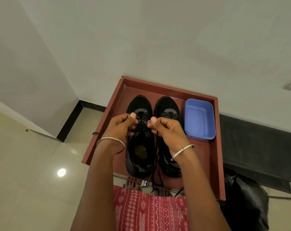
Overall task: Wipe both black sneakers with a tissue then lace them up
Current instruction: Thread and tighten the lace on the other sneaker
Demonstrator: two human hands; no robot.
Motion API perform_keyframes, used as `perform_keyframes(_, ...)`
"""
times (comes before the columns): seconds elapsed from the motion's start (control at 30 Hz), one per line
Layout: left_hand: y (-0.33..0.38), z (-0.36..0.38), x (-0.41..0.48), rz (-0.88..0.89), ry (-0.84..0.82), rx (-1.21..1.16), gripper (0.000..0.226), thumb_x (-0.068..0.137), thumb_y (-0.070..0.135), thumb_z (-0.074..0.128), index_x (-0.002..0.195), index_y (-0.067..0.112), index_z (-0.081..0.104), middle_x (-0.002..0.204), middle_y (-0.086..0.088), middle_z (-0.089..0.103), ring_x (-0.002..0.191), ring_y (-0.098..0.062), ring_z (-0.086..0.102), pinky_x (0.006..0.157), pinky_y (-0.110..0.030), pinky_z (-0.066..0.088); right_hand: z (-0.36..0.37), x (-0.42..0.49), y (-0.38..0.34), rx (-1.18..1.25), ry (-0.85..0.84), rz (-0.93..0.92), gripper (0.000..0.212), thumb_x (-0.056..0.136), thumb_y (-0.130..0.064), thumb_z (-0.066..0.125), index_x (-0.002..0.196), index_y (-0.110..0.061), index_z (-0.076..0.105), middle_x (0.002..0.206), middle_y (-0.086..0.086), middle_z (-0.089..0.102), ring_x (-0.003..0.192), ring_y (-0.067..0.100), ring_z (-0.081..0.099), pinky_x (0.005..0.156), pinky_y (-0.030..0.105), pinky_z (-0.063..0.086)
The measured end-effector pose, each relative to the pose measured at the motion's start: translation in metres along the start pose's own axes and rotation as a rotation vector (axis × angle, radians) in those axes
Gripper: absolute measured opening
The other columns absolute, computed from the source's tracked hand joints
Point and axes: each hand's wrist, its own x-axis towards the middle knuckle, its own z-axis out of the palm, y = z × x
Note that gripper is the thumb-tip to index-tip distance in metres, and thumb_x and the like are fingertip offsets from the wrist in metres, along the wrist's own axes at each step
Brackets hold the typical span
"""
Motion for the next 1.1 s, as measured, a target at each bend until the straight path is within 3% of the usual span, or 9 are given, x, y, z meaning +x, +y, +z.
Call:
perform_keyframes(0.13, 0.0, 0.013, 0.003, -0.225, 0.081, -0.32, 0.035, 0.106, 0.026, 0.046, 0.079, 0.012, 0.063, 0.075, -0.002, 0.073, 0.078, -0.014, 0.07, 0.078, -0.028, 0.053, 0.019, 0.011, 0.0, 0.527, 0.056, 0.15, 0.028, 0.104, -0.019, 0.049, 0.089, -0.005, 0.067, 0.096, 0.014, 0.075, 0.094, 0.024, 0.072, 0.094, 0.035, 0.056)
perform_keyframes(0.27, 0.0, 0.019, 0.009, -0.375, 0.201, -0.478, 0.038, 0.108, 0.023, 0.041, 0.072, 0.014, 0.051, 0.048, 0.005, 0.057, 0.05, -0.009, 0.063, 0.065, -0.025, 0.048, 0.024, 0.019, 0.009, 0.745, 0.262, 0.303, 0.031, 0.107, -0.016, 0.043, 0.083, -0.005, 0.059, 0.075, 0.01, 0.065, 0.066, 0.02, 0.067, 0.079, 0.035, 0.057)
perform_keyframes(0.37, -0.003, 0.022, 0.015, -0.407, 0.256, -0.558, 0.038, 0.108, 0.021, 0.038, 0.072, 0.017, 0.047, 0.042, 0.007, 0.049, 0.04, -0.008, 0.054, 0.058, -0.023, 0.04, 0.031, 0.022, 0.013, 0.722, 0.367, 0.321, 0.034, 0.107, -0.015, 0.042, 0.078, -0.005, 0.056, 0.063, 0.006, 0.055, 0.05, 0.015, 0.054, 0.079, 0.038, 0.056)
perform_keyframes(0.47, -0.007, 0.025, 0.016, -0.359, 0.275, -0.546, 0.037, 0.108, 0.022, 0.038, 0.072, 0.019, 0.046, 0.043, 0.009, 0.046, 0.039, -0.006, 0.049, 0.056, -0.024, 0.035, 0.039, 0.023, 0.014, 0.659, 0.409, 0.268, 0.036, 0.107, -0.016, 0.043, 0.076, -0.004, 0.058, 0.057, 0.003, 0.051, 0.049, 0.013, 0.047, 0.074, 0.035, 0.057)
perform_keyframes(0.63, -0.005, 0.024, 0.008, -0.188, 0.15, -0.222, 0.033, 0.107, 0.02, 0.042, 0.086, 0.018, 0.068, 0.07, 0.007, 0.068, 0.063, -0.007, 0.059, 0.065, -0.024, 0.043, 0.034, 0.022, 0.013, 0.635, 0.336, 0.202, 0.03, 0.106, -0.016, 0.045, 0.086, -0.006, 0.065, 0.07, 0.005, 0.065, 0.061, 0.015, 0.058, 0.067, 0.027, 0.05)
perform_keyframes(0.8, -0.005, 0.016, 0.004, -0.11, 0.042, -0.149, 0.023, 0.102, 0.01, 0.052, 0.097, 0.018, 0.073, 0.087, 0.0, 0.073, 0.084, -0.012, 0.066, 0.081, -0.028, 0.053, 0.038, 0.023, 0.013, 0.572, 0.213, 0.106, 0.023, 0.103, -0.001, 0.044, 0.106, -0.001, 0.067, 0.096, 0.016, 0.071, 0.078, 0.017, 0.065, 0.076, 0.023, 0.057)
perform_keyframes(0.87, -0.004, 0.016, 0.003, -0.083, 0.047, -0.155, 0.02, 0.1, 0.009, 0.056, 0.097, 0.019, 0.074, 0.087, 0.001, 0.074, 0.081, -0.009, 0.069, 0.077, -0.022, 0.055, 0.039, 0.023, 0.014, 0.563, 0.193, 0.061, 0.023, 0.102, 0.002, 0.046, 0.108, -0.001, 0.067, 0.101, 0.019, 0.072, 0.082, 0.017, 0.066, 0.078, 0.023, 0.056)
perform_keyframes(1.0, -0.004, 0.015, 0.004, -0.053, 0.081, -0.172, 0.008, 0.091, 0.017, 0.069, 0.095, 0.016, 0.077, 0.086, -0.003, 0.078, 0.078, -0.011, 0.073, 0.068, -0.019, 0.057, 0.04, 0.023, 0.015, 0.518, 0.207, -0.012, 0.019, 0.098, 0.002, 0.054, 0.106, -0.005, 0.07, 0.098, 0.014, 0.072, 0.081, 0.013, 0.067, 0.077, 0.02, 0.056)
perform_keyframes(1.1, -0.007, 0.012, 0.009, -0.053, 0.154, -0.207, 0.016, 0.086, 0.024, 0.076, 0.094, 0.01, 0.078, 0.091, -0.012, 0.077, 0.079, -0.017, 0.071, 0.066, -0.022, 0.057, 0.041, 0.022, 0.017, 0.461, 0.223, -0.037, 0.015, 0.097, -0.003, 0.059, 0.101, -0.009, 0.073, 0.084, 0.007, 0.071, 0.07, 0.009, 0.062, 0.074, 0.021, 0.055)
